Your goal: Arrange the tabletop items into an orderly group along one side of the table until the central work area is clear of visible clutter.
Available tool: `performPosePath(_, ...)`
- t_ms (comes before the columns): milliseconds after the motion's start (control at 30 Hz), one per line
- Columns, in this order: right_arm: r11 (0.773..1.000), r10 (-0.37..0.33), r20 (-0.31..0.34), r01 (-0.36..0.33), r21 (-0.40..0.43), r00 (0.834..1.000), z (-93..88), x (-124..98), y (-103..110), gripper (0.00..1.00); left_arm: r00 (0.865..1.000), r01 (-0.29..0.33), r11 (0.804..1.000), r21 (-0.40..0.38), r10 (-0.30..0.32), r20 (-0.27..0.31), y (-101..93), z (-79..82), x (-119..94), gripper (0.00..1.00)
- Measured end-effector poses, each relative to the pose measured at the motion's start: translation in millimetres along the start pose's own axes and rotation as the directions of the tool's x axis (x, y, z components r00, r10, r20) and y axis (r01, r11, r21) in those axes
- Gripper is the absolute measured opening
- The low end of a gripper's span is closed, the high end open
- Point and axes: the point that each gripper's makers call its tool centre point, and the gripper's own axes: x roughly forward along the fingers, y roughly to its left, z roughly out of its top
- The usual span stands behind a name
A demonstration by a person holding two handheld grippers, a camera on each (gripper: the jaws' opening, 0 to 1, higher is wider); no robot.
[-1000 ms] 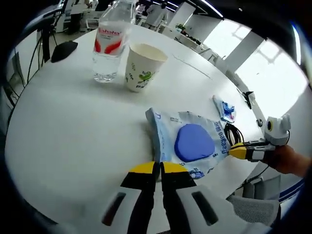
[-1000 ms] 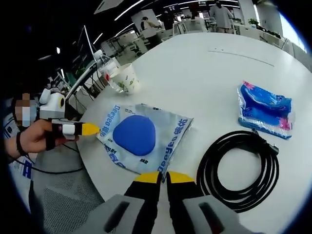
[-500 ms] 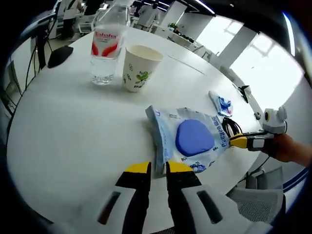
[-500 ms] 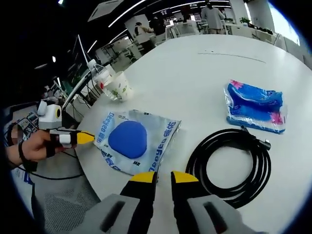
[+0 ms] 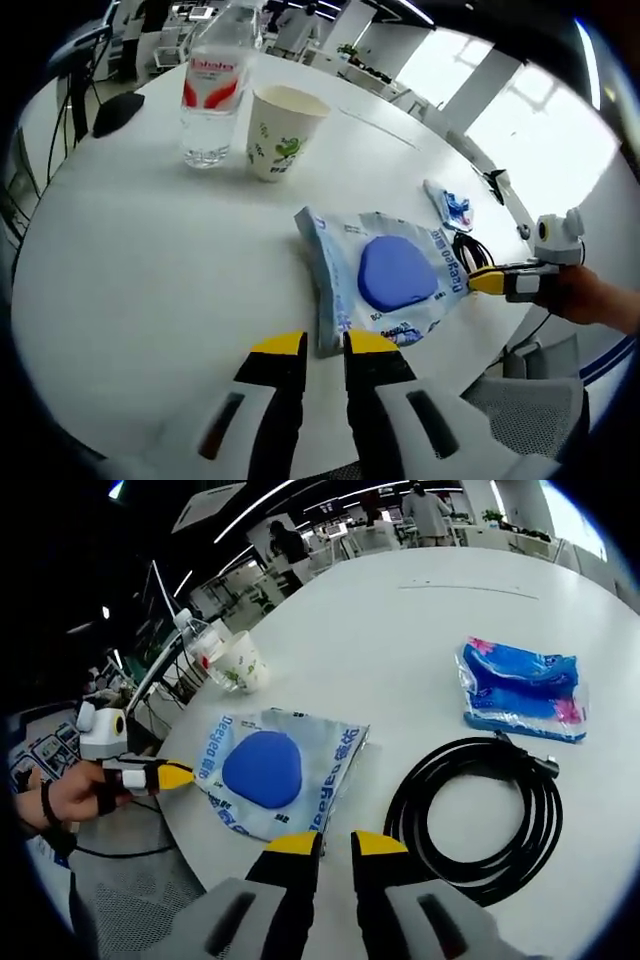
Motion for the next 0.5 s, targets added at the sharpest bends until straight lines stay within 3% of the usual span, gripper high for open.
performPosePath(500,1.0,0.01,0.007,-0.011,0.018,1.0,2.4,0.0,2.1,0.11,1.0,0.008,1.0,0.003,-0.008,-0.01,-2.4,1.3,4.8,0.1)
